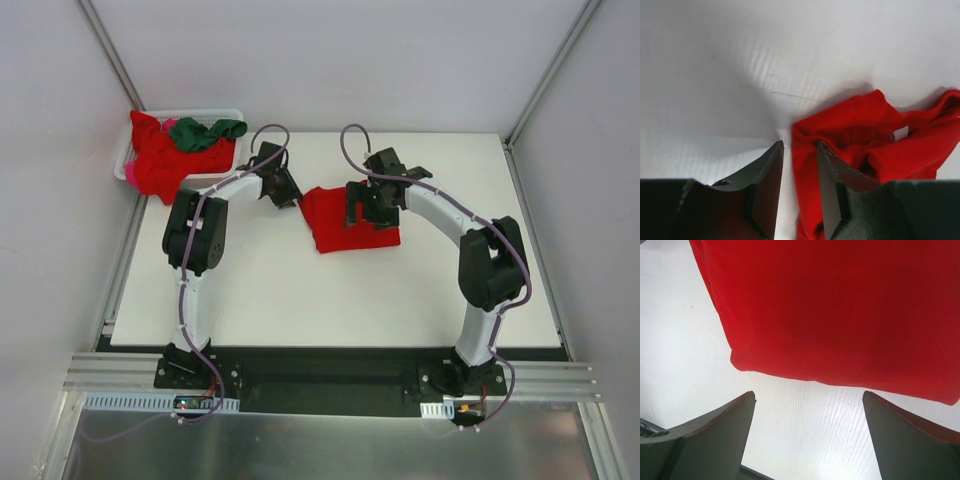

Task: Fold and stack the t-shirts

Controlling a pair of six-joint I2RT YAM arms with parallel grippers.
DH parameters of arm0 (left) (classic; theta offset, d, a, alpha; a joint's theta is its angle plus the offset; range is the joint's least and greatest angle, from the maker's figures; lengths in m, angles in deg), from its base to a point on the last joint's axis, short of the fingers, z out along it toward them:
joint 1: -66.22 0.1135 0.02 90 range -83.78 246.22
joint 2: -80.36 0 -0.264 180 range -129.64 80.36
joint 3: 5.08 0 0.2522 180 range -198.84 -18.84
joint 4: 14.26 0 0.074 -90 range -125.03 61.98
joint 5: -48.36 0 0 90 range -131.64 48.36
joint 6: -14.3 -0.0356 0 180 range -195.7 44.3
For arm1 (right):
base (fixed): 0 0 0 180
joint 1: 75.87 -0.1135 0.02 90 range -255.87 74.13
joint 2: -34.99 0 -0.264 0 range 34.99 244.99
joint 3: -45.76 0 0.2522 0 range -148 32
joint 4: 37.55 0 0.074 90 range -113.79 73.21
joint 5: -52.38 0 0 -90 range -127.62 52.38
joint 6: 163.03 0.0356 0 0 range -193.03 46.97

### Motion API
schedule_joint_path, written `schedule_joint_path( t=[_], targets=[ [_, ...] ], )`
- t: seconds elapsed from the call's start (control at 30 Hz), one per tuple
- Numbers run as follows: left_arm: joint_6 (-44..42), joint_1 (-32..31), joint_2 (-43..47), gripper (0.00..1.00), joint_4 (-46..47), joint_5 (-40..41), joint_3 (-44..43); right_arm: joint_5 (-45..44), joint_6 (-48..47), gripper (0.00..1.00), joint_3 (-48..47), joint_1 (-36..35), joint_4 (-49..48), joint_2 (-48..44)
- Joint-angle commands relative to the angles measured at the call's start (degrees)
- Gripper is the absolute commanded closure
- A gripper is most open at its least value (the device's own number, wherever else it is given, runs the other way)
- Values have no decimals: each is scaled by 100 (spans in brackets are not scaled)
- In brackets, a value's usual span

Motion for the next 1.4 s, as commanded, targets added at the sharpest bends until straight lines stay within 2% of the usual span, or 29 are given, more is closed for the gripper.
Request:
schedule_joint_path(
  t=[0.0,0.17,0.37,0.47,0.63,0.73,0.83,0.93,0.97,1.13,1.17,1.23,1.37],
  targets=[
    [273,-265,-154,68,124,78,-413,-152,-129,8,33,-22,83,-327],
    [458,-424,-418,69,116,78,-747,-161,-137,8,-2,-5,65,-291],
    [441,-424,-164,68,116,218,-748,-100,-76,8,-99,-5,56,-230],
    [257,-257,485,66,124,280,-353,-187,-6,7,-546,-5,65,-134],
    [46,-99,1794,56,116,658,816,-301,108,7,-2302,-31,241,797],
    [45,-99,1973,57,133,378,1212,-275,109,7,-3110,-84,487,1483],
    [194,-116,1815,62,142,88,1406,-197,135,8,-3246,-163,522,1817],
    [247,-169,1823,63,177,-106,1538,-152,415,8,-2948,-76,470,1626],
    [143,-212,1875,62,195,-168,1547,-152,477,7,-2512,-23,409,1268],
    [-297,-915,2184,49,212,60,1152,50,434,0,-1051,748,189,-140],
    [-350,-1055,2123,45,204,121,1003,50,347,0,-500,882,189,-560],
    [-386,-1293,1728,41,204,61,450,-3,128,0,-14,1189,180,-896],
    [-105,-1408,876,40,195,-98,-324,41,-5,0,875,1489,23,-1240]
  ],
)
